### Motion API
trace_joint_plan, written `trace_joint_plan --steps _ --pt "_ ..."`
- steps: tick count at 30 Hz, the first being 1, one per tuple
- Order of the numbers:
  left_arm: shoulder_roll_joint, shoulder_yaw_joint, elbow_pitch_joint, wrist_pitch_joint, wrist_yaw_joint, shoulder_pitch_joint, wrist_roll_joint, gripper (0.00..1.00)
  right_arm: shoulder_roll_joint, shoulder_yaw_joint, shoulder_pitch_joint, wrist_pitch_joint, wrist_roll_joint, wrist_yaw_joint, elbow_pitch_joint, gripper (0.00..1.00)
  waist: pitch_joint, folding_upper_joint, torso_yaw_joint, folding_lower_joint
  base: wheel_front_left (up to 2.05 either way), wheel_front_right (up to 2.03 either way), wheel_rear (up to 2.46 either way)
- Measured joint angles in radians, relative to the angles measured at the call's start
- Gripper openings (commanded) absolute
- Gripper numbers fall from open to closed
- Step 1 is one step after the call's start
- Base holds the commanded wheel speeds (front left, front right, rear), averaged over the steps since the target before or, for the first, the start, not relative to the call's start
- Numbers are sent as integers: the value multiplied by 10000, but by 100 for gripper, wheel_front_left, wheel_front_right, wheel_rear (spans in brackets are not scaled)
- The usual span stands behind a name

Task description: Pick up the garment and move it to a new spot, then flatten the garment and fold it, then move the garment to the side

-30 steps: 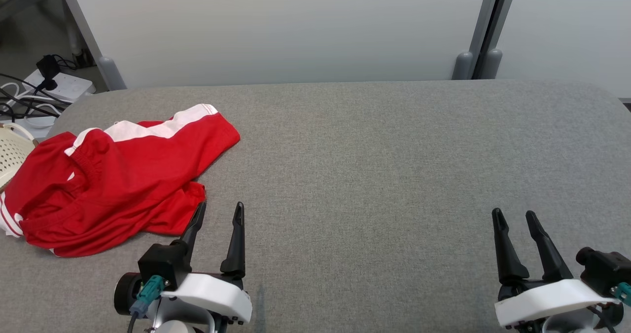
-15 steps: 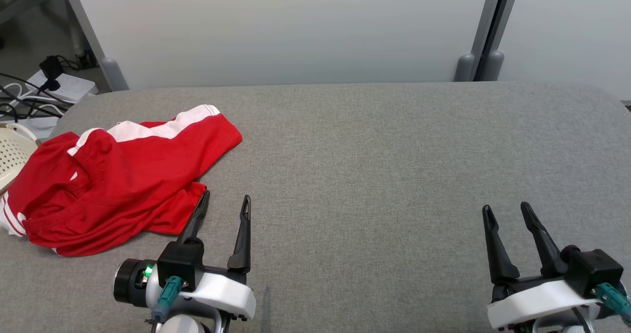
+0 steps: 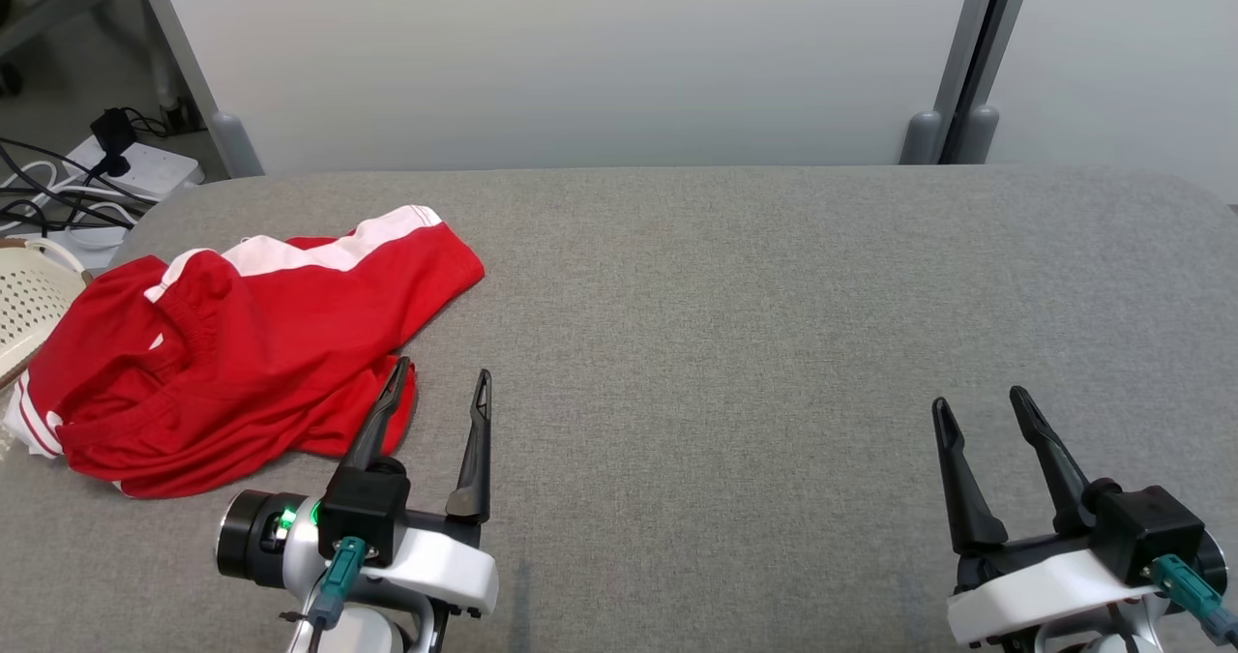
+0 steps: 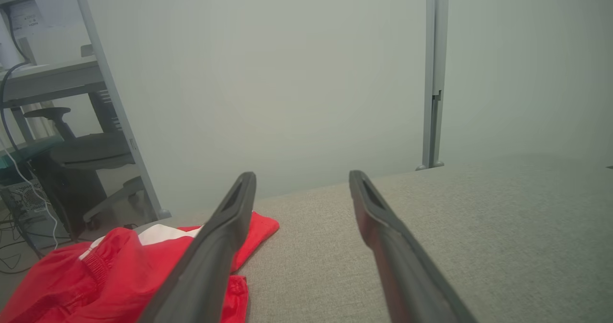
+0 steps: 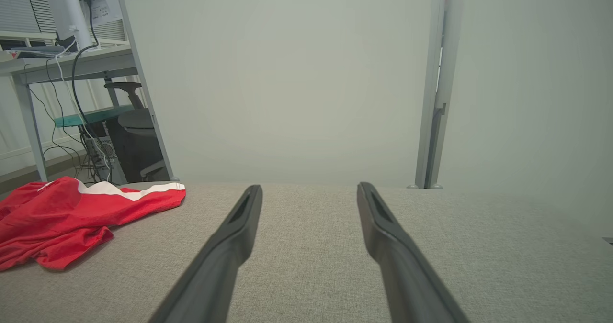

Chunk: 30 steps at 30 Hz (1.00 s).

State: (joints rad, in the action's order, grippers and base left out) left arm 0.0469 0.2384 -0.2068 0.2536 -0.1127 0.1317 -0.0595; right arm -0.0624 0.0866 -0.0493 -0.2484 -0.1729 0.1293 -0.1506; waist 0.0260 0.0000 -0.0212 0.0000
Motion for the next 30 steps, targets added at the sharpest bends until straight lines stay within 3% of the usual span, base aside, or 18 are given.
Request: trace_joint_plan --steps 5,16,30 --pt "-10 -113 -339 23 10 -1 -75 100 -44 107 2 0 0 0 -29 100 9 0 -91 0 0 0 0" --pt "-25 -414 -247 23 -121 -1 -324 100 -132 374 33 0 -19 0 -15 100 2 0 -954 0 0 0 0" --pt "-25 -464 207 23 -662 -2 -568 100 -387 690 44 0 -73 0 59 100 -165 0 -2733 0 0 0 0"
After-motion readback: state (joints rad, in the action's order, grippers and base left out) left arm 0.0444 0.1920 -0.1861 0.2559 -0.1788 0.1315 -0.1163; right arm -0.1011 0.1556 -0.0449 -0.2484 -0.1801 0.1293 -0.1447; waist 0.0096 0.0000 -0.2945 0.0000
